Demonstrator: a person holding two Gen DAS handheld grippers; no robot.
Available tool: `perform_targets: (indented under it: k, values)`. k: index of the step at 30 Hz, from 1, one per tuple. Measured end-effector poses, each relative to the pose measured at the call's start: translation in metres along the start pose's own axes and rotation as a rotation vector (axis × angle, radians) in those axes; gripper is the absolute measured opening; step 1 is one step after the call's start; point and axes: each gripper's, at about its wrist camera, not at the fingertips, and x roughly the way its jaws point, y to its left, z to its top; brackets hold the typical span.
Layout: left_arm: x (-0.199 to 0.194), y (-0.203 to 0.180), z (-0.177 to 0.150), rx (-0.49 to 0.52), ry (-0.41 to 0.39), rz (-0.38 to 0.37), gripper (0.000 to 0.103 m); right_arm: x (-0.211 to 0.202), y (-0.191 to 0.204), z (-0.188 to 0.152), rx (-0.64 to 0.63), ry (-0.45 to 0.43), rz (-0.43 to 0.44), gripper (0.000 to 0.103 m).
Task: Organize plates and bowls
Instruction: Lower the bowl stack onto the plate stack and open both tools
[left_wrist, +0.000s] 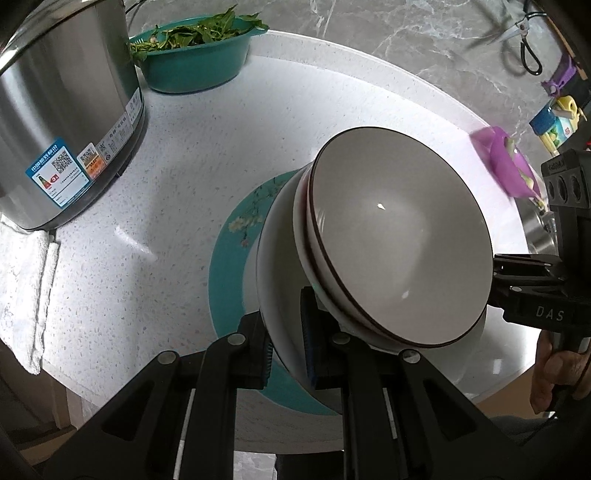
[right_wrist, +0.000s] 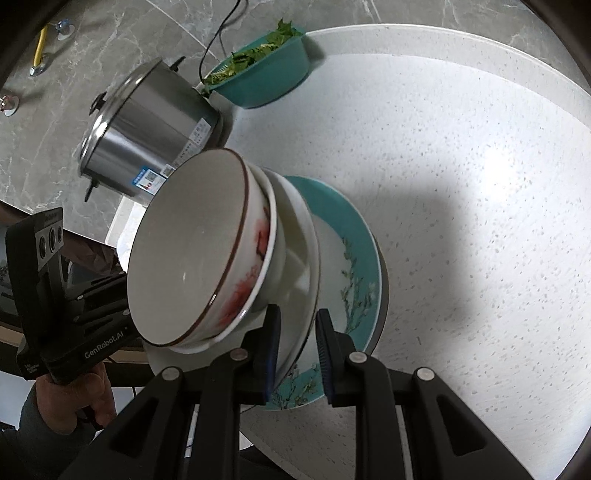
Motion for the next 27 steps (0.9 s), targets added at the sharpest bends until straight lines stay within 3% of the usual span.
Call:
perform_targets:
  k: [27]
  values:
    - [0.030, 0.011, -0.002, 0.021, 0.006, 0.001, 0.011, 0.021, 0.001, -0.007, 0.003, -0.020, -0.051, 0.023]
